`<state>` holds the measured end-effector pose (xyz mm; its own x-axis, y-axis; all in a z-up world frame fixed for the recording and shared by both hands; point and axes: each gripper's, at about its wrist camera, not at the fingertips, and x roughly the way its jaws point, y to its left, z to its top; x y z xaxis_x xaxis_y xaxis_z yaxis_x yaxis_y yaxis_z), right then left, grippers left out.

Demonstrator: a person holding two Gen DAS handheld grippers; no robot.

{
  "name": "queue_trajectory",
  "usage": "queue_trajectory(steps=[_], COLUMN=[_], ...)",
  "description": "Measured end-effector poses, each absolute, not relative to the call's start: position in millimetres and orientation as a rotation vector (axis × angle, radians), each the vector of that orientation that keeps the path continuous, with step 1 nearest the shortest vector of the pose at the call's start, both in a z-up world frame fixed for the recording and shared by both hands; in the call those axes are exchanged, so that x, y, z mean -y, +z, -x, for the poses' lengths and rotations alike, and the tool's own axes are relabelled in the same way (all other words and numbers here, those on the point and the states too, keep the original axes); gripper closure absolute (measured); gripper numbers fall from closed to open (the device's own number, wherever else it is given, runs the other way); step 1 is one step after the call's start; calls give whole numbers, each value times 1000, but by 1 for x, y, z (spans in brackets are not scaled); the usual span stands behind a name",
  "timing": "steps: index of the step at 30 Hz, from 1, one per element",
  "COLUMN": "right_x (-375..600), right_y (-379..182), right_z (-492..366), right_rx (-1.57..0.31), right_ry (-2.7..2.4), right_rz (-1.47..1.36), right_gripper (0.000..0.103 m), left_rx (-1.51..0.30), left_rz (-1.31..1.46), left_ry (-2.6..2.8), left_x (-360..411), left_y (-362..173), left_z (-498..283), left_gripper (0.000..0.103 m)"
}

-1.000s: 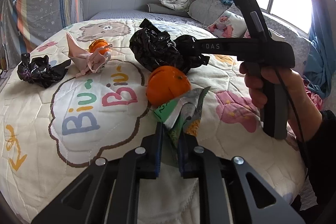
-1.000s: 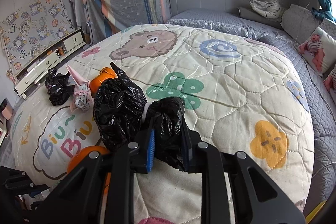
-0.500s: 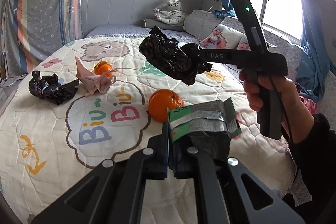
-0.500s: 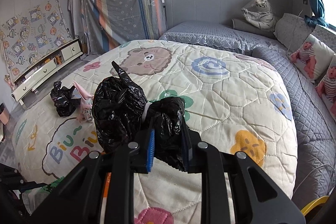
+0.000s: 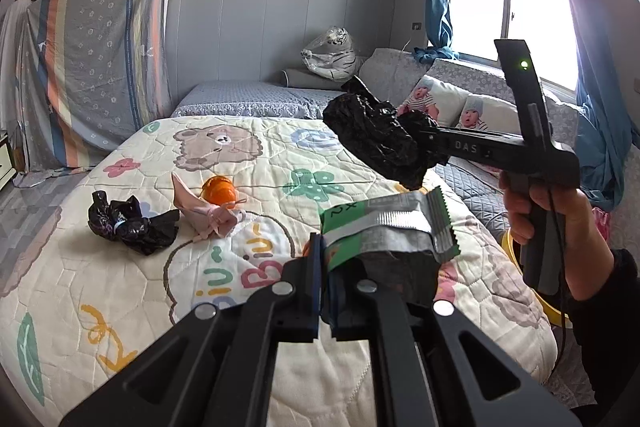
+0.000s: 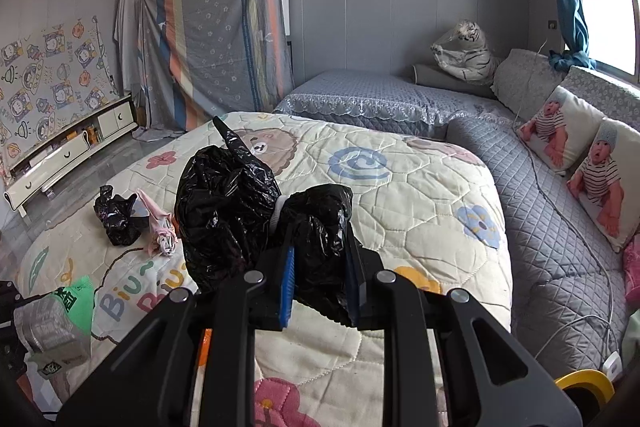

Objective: Collect trash
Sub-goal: 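Lift the black bag and green wrapper and carry them toward the yellow bin, then hold the black bag and wrapper in both tools above the bin opening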

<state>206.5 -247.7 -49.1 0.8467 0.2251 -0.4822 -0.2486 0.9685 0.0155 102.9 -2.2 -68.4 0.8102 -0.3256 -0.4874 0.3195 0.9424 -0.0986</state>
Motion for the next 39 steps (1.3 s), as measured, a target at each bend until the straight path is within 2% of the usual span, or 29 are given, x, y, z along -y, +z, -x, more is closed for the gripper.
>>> queue_trajectory(steps=[23,39], right_x=[363,433], right_y=[2,-9], right_z=[-99,-30], right_rx=[-333,-298], right_ry=[-55,-295], right_rz=[15,-19], right_gripper=[83,83], left_rx=[-427,-379], left_rz=[-58,-110], left_ry=[-475,-636], left_x=[90,175], left_y=[-26,-3], left_z=[-111,-109], left_gripper=[100,100])
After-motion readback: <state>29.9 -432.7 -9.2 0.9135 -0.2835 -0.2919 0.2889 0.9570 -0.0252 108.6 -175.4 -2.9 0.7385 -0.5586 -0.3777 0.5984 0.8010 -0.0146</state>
